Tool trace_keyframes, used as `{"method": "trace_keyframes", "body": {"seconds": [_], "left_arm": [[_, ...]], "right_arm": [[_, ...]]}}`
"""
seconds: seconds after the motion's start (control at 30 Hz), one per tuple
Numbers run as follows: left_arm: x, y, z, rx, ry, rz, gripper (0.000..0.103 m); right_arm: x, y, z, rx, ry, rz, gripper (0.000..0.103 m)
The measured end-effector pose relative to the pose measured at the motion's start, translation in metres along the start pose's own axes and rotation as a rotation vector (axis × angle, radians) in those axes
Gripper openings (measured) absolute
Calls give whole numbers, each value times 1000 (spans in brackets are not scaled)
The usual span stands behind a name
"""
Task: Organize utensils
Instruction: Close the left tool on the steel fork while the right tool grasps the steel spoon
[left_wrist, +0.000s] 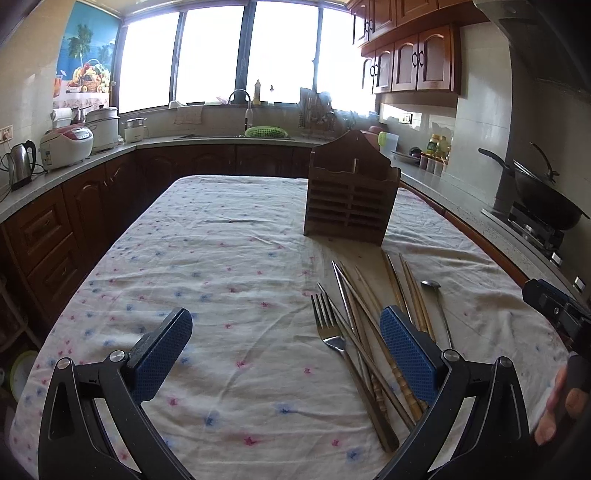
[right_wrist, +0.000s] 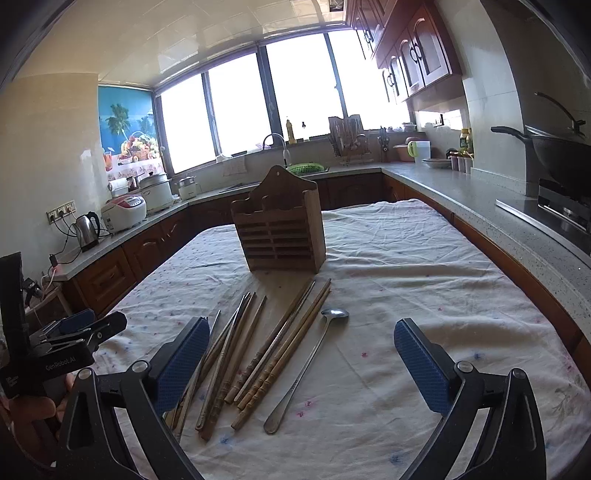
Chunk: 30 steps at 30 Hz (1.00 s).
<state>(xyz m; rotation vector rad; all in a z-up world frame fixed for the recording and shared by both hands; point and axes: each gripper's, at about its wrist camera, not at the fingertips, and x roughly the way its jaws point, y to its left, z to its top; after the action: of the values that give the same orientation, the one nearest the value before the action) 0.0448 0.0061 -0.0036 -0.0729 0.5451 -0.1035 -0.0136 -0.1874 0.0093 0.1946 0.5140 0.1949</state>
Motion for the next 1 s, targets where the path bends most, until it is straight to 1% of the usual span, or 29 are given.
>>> {"method": "trace_keyframes", "body": {"seconds": [0.17, 0.23, 0.3, 0.37, 0.4, 0.47, 0.5, 0.6, 0.7, 0.73, 0.8, 0.83, 0.87, 0.93, 1.0], "left_arm": [[23, 1, 9, 15, 61, -32, 102], [32, 1, 10, 20, 88, -41, 101], [44, 1, 10, 21, 128, -72, 96], [56, 1, 10, 25, 172, -101, 93], [61, 1, 10, 26, 191, -115, 91], [73, -1, 10, 30, 231, -142, 86], [79, -1, 10, 32, 250, -160, 83], [97, -2, 11, 39, 306, -191, 78], [110, -2, 13, 49, 342, -217, 75], [115, -2, 13, 56, 354, -225, 74], [122, -2, 14, 67, 371, -228, 63], [126, -2, 13, 71, 383, -239, 60], [130, -2, 13, 70, 397, -253, 53], [132, -3, 15, 75, 391, -271, 50], [135, -4, 17, 73, 398, -302, 44]], "right_arm": [[21, -9, 8, 42, 67, 29, 100], [32, -14, 10, 70, 103, 43, 100], [42, -19, 11, 91, 141, 53, 97], [55, -22, 10, 107, 187, 66, 90], [61, -23, 10, 116, 210, 74, 88], [73, -26, 9, 143, 251, 97, 81], [80, -29, 8, 162, 275, 108, 79], [95, -36, 7, 199, 325, 121, 71], [110, -42, 5, 221, 370, 130, 67], [114, -43, 4, 224, 383, 130, 63], [122, -46, 3, 235, 410, 134, 59], [125, -47, 2, 243, 419, 144, 57], [128, -47, 1, 253, 427, 155, 57], [133, -49, -1, 271, 443, 174, 55], [135, -49, 2, 269, 443, 183, 55]]}}
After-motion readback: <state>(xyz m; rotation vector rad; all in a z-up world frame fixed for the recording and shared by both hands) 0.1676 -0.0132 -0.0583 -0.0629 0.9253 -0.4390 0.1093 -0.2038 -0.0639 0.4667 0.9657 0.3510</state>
